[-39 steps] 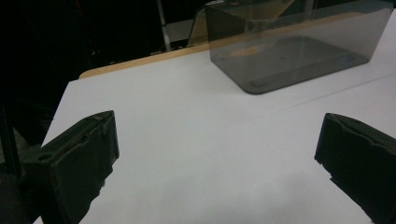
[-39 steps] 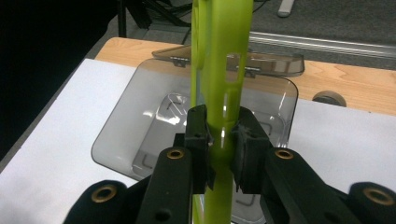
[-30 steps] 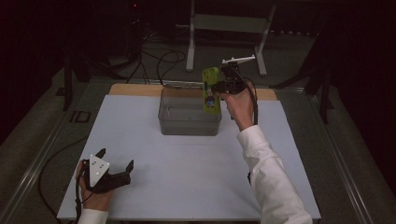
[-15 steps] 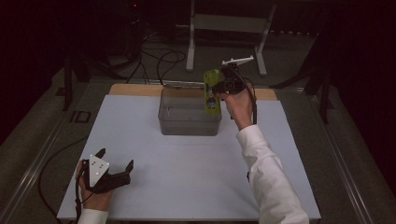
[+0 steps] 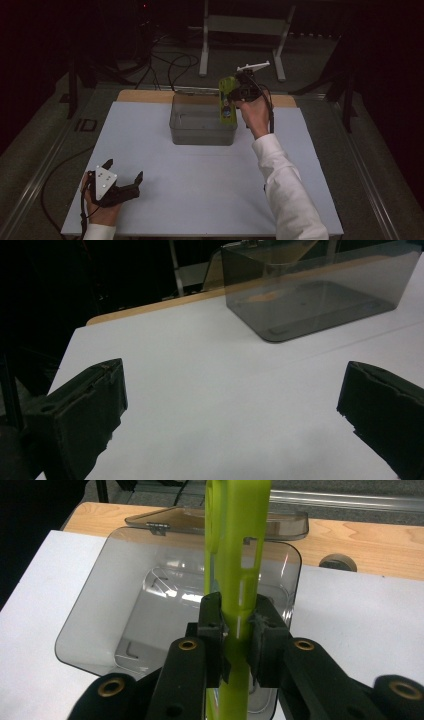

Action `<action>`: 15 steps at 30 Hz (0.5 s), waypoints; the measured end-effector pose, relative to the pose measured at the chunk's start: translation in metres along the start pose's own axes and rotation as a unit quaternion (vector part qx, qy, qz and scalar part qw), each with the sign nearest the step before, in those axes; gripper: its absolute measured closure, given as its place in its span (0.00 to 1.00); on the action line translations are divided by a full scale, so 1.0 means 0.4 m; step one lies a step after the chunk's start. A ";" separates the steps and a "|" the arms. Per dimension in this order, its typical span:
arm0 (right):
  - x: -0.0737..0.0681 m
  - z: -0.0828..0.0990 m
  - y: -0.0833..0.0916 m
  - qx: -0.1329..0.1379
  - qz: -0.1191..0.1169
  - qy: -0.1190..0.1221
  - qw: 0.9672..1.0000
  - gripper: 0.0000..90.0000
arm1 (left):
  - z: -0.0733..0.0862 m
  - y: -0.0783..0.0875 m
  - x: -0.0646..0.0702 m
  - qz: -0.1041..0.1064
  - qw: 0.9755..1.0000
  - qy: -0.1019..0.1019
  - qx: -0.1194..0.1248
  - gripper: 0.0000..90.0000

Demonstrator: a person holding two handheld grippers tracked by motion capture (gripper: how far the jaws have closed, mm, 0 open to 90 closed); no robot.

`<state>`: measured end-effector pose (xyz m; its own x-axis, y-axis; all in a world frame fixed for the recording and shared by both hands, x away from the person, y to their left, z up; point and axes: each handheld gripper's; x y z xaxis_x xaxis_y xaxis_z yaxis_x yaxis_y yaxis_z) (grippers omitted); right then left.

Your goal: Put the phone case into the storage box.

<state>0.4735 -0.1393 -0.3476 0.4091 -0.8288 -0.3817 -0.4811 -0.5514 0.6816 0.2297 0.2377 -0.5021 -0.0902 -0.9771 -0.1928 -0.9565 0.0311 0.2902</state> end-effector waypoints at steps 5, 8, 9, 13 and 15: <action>0.009 0.001 -0.008 -0.002 0.001 -0.007 1.000 0.87 | 0.000 0.000 0.001 0.000 1.000 -0.001 0.000 0.00; 0.013 0.001 -0.011 -0.004 0.001 -0.011 1.000 0.87 | 0.000 -0.001 0.001 0.000 1.000 -0.001 -0.001 0.00; 0.015 0.001 -0.013 -0.004 0.003 -0.011 1.000 0.87 | 0.000 -0.001 0.000 0.001 1.000 0.000 -0.001 0.00; 0.020 0.000 -0.016 -0.007 0.006 -0.012 1.000 0.87 | 0.000 -0.001 0.001 0.000 1.000 -0.001 -0.001 0.00; 0.023 0.001 -0.018 -0.008 0.007 -0.013 1.000 0.87 | 0.000 -0.001 0.001 0.001 1.000 0.000 -0.001 0.00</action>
<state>0.4804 -0.1428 -0.3561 0.3814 -0.8390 -0.3880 -0.4742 -0.5379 0.6970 0.2300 0.2372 -0.5025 -0.0914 -0.9771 -0.1920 -0.9560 0.0321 0.2917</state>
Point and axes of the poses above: each handheld gripper's, and its own axes: y roughly backward along the jaws, z roughly out of its underside, x roughly to its right, and after that the axes turned 14 degrees about -z, right-handed
